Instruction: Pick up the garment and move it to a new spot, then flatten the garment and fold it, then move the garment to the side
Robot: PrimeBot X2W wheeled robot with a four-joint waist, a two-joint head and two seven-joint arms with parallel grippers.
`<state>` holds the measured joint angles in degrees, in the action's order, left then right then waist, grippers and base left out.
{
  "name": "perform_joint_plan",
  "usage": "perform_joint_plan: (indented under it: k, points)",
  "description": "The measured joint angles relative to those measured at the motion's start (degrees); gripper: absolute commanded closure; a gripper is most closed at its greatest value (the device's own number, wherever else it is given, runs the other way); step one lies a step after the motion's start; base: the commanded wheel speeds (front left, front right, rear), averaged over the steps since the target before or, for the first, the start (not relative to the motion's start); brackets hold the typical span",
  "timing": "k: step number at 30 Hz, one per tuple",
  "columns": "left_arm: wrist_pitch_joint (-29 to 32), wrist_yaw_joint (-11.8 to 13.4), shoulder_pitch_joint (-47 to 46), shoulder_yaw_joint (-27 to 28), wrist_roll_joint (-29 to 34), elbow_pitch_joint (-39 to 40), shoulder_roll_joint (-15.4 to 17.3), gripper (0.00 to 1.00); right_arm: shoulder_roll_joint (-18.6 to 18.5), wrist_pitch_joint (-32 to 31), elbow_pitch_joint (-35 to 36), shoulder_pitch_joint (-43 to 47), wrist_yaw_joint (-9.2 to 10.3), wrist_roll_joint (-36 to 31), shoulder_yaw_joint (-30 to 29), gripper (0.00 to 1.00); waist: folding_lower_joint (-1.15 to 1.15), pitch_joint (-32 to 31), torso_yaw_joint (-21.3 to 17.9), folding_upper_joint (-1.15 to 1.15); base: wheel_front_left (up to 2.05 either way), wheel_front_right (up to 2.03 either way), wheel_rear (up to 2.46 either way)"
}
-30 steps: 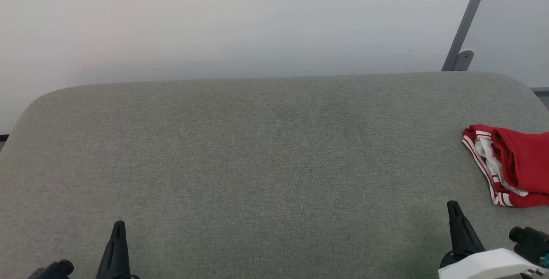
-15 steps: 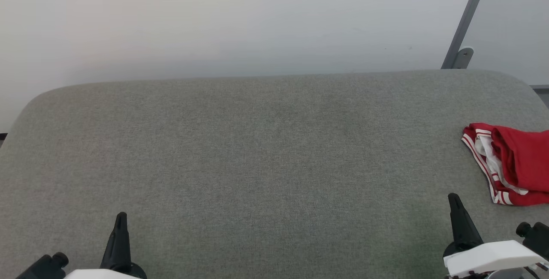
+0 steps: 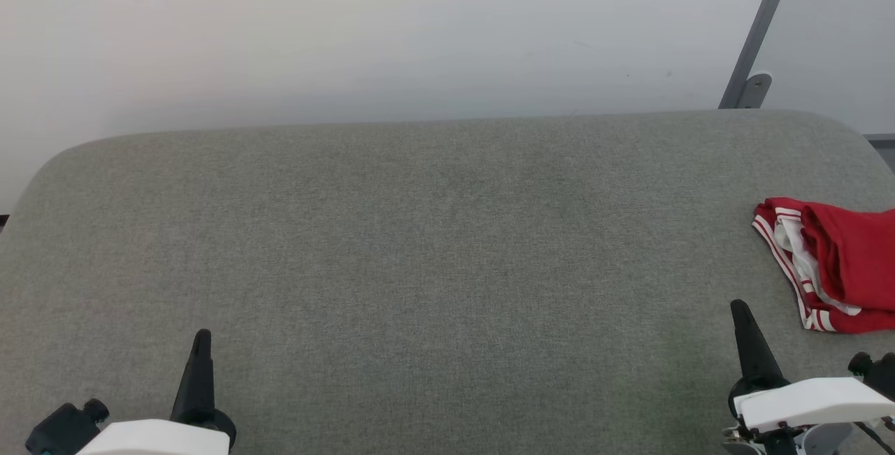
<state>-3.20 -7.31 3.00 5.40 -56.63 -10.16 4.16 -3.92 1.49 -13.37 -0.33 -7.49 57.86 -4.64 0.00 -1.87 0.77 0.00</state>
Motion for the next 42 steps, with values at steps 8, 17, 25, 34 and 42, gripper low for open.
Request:
perform_joint_plan:
  k: [8, 17, 25, 34, 42]
  points:
    - [1.3, 0.0, -1.3, 0.1, -4.8, -0.5, -0.1, 1.0, 0.1, -1.1, -0.1, -0.5, 0.0, 4.7, -0.3, 1.0, 0.0, 0.2, -0.1, 0.0, 0.0, 0.0, 0.0]
    - [2.7, 0.0, -2.6, 0.2, -10.2, -1.1, -0.3, 1.0, 0.2, -2.2, -0.1, -1.5, 0.0, 9.7, -0.6, 1.0, 0.0, 0.5, -0.2, 0.0, 0.0, 0.0, 0.0]
    - [3.8, 0.0, -3.6, 0.3, -14.5, -1.6, -0.4, 1.0, 0.3, -3.1, -0.2, -2.3, 0.0, 13.9, -0.8, 1.0, 0.0, 0.7, -0.3, 0.0, 0.0, 0.0, 0.0]
    - [5.0, 0.0, -4.7, 0.4, -18.8, -2.1, -0.6, 1.0, 0.5, -4.1, -0.3, -2.8, 0.0, 18.2, -1.0, 1.0, 0.0, 0.9, -0.3, 0.0, 0.0, 0.0, 0.0]
    - [6.1, 0.0, -5.6, 0.5, -22.5, -2.4, -0.7, 1.0, 0.5, -5.0, -0.3, -3.7, 0.0, 21.8, -1.2, 1.0, 0.0, 1.1, -0.4, 0.0, 0.0, 0.0, 0.0]
